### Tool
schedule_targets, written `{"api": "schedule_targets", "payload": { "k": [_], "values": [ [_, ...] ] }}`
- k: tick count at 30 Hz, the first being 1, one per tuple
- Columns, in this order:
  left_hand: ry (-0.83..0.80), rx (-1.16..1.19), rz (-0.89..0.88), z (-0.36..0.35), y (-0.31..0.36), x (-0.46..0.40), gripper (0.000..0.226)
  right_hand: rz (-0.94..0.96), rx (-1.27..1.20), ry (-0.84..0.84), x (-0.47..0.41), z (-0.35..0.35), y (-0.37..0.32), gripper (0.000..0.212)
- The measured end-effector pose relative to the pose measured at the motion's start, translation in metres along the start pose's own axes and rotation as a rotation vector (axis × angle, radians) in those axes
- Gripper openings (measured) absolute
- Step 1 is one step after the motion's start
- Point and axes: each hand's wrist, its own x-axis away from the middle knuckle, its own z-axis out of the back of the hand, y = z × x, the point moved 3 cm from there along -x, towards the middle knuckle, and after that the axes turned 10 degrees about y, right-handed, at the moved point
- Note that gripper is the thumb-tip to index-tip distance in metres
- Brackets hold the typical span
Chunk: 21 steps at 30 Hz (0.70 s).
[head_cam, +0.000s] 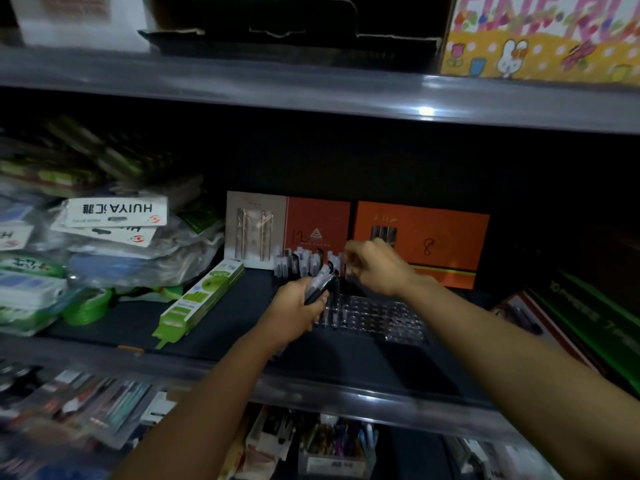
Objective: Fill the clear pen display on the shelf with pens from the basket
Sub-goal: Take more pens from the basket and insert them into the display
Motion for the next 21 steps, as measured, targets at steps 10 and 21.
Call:
{"api": "schedule_targets", "payload": {
  "k": [10,21],
  "values": [
    [-0.015,0.024,-0.039,0.000,0.014,0.006,0.013,0.007,0.041,0.063,0.009,0.021,0.009,0.015],
    [-0.016,0.062,-0.057,-0.008,0.041,0.018,0.021,0.076,-0.457,-0.046,0.042,0.062,-0.028,0.020]
  ]
}}
